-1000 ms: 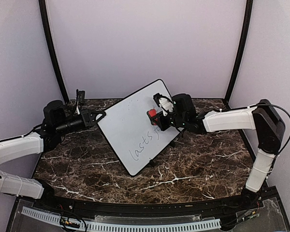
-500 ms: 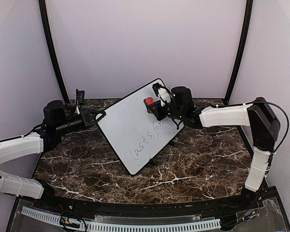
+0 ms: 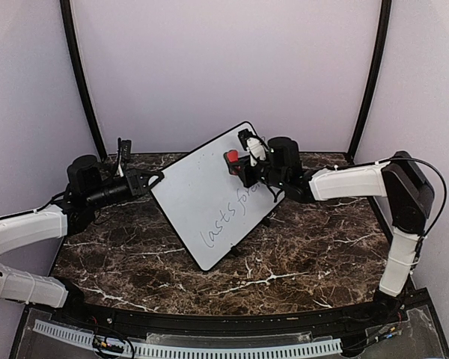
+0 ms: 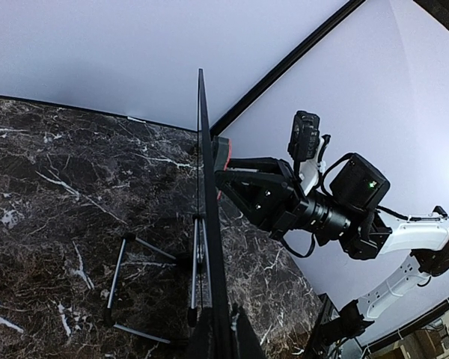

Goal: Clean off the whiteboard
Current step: Erase the whiteboard at the center of the board.

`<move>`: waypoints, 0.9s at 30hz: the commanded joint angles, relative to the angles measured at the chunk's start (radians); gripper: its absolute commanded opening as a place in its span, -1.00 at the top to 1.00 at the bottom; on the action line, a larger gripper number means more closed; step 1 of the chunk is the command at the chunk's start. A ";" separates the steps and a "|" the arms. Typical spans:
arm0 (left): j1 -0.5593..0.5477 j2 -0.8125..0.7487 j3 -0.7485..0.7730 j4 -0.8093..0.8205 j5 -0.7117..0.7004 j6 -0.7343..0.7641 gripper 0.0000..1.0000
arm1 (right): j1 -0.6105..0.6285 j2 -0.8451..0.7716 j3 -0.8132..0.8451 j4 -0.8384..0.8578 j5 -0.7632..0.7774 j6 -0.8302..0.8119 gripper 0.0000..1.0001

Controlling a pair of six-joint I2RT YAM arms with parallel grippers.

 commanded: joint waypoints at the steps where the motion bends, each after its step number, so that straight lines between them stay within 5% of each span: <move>1: -0.018 -0.050 0.015 0.163 0.114 -0.008 1.00 | -0.006 -0.018 -0.097 0.057 0.015 0.004 0.63; 8: -0.018 -0.043 0.015 0.171 0.122 -0.015 1.00 | -0.012 -0.044 -0.159 0.082 0.028 0.006 0.63; 20: -0.018 -0.050 0.014 0.166 0.118 -0.010 1.00 | -0.028 0.030 0.062 0.023 0.028 -0.032 0.63; 27: -0.018 -0.049 0.015 0.169 0.120 -0.013 1.00 | -0.030 0.022 -0.005 0.036 0.028 -0.023 0.63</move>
